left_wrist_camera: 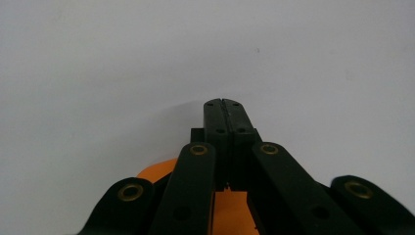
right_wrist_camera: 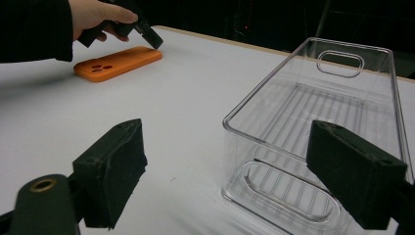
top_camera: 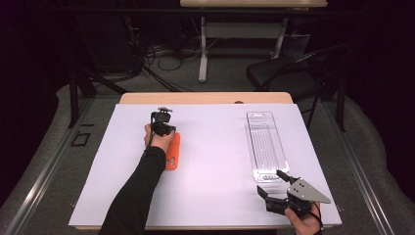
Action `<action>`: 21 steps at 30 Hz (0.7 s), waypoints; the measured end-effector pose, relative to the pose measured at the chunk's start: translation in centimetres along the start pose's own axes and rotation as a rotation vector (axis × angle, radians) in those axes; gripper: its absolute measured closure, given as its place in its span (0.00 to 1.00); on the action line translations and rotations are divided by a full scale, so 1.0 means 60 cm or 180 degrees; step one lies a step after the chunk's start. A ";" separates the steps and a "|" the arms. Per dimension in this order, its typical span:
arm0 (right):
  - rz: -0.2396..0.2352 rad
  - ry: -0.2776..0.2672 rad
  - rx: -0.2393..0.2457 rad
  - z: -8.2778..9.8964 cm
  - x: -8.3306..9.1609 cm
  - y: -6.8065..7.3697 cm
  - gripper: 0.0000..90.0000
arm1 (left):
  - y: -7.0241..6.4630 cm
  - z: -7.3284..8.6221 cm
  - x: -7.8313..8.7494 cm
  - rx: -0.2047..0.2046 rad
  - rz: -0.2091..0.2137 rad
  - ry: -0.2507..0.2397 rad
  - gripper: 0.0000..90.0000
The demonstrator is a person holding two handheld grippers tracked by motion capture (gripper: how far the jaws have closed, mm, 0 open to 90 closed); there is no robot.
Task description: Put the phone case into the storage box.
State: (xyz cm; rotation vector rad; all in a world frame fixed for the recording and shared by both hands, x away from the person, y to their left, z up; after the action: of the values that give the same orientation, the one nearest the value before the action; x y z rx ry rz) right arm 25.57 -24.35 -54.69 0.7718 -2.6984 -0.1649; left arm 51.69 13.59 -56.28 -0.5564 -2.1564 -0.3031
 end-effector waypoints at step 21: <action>-0.0019 0.0000 -0.0013 0.000 0.001 -0.001 0.16 | -0.011 0.000 -0.005 -0.0107 0.0084 0.0136 1.00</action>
State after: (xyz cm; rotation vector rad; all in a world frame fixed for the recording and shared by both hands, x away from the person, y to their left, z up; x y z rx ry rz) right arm 25.57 -24.41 -54.68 0.7788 -2.6953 -0.1718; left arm 51.55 12.93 -56.52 -0.5918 -2.1046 -0.3345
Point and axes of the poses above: each handheld gripper's, and its own axes: x roughly backward along the jaws, z roughly out of its underside, y roughly to its left, the point moved 3 cm from there along -x, roughly forward along the jaws, and after that the axes turned 13 degrees about -x, right-handed, at the moved point
